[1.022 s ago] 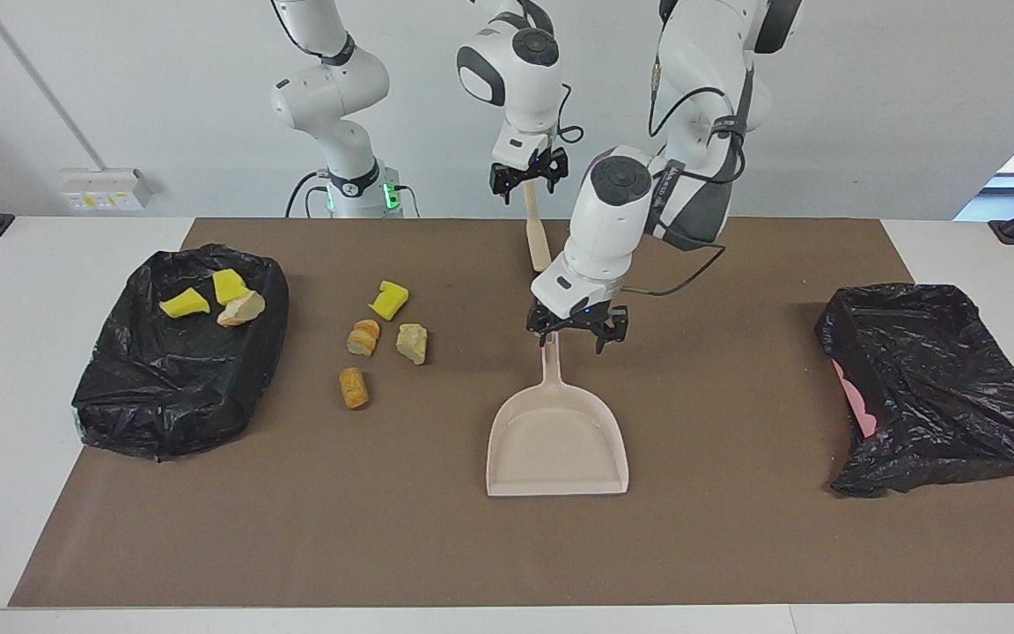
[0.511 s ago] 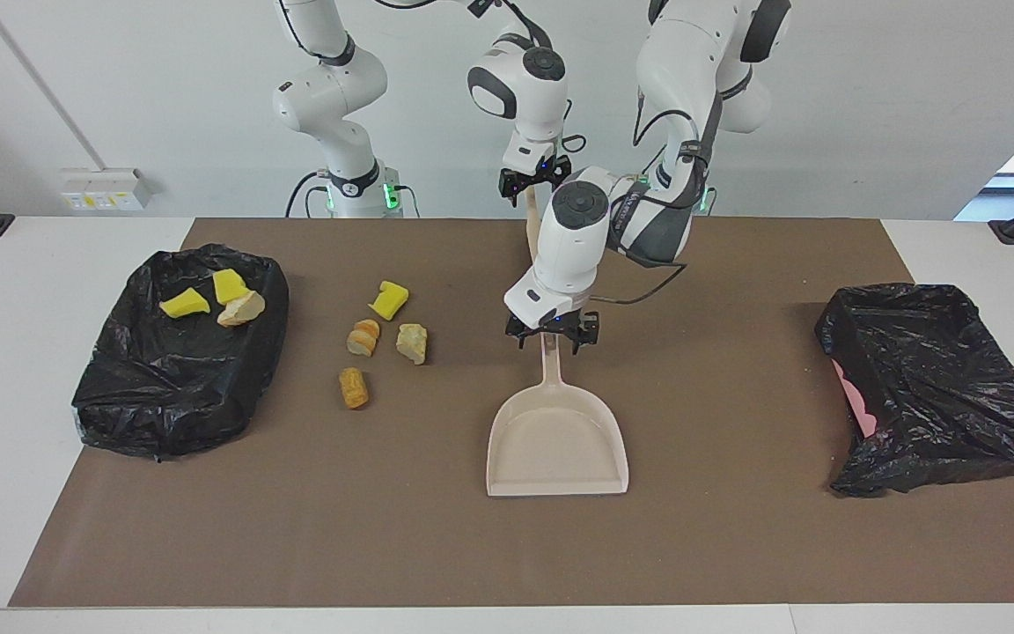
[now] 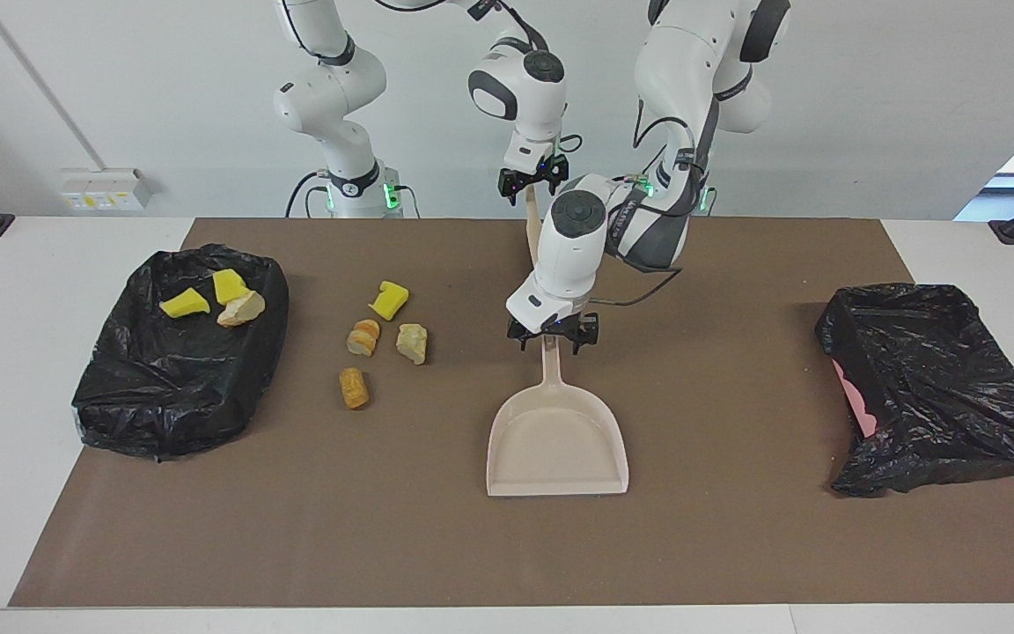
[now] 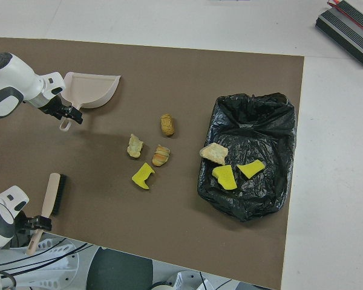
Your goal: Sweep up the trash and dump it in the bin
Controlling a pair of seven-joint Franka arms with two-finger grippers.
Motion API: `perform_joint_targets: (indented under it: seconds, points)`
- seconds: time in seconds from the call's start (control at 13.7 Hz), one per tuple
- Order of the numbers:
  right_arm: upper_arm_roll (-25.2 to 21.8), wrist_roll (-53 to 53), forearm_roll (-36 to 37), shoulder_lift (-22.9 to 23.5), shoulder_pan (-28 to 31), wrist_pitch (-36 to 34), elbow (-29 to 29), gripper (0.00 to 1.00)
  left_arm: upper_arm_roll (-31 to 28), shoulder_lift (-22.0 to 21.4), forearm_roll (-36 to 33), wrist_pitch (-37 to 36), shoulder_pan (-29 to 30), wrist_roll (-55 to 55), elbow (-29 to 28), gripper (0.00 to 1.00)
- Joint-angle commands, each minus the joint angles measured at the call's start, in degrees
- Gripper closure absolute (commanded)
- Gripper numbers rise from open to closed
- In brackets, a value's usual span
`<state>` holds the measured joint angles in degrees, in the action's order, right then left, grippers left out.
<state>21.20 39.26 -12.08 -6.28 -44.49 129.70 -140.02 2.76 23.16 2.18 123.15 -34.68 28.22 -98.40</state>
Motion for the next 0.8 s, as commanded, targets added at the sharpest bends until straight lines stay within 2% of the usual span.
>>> perform_joint_targets:
  seconds: [0.0,0.07,0.15,0.22,0.36,0.44,0.73]
  points:
    - [-0.10,1.09,-0.93,-0.40,-0.60,3.09,-1.65,0.00,-0.73,-0.93,-0.51,2.09,-0.82,0.61,-1.26,0.03]
    - [-0.10,0.91,-0.67,-0.40,-0.51,2.84,-1.66,0.11,-0.73,-0.84,-0.51,2.18,-0.82,0.52,-1.61,0.05]
    - [-0.10,1.00,-0.15,-0.31,-0.60,2.75,-1.57,0.39,-0.73,-0.84,-0.51,2.18,-0.82,0.52,-1.62,0.05]
    - [-0.10,0.91,0.21,-0.14,-0.60,2.66,-1.39,0.60,-0.73,-0.84,-0.51,2.27,-0.82,0.35,-1.62,0.06]
    - [-0.10,1.08,1.61,-0.14,-0.60,2.40,-1.30,0.91,-0.73,-0.93,-0.51,2.01,-0.82,0.26,-1.70,0.10]
    - [-0.10,1.00,2.40,-0.05,-0.52,2.22,-1.13,1.00,-0.73,-0.93,-0.51,2.01,-0.82,0.26,-1.70,0.13]
    - [-0.36,0.91,3.02,-0.05,0.45,0.47,0.19,1.00,-0.38,-1.19,-0.51,-0.10,-0.82,0.08,-1.79,0.34]
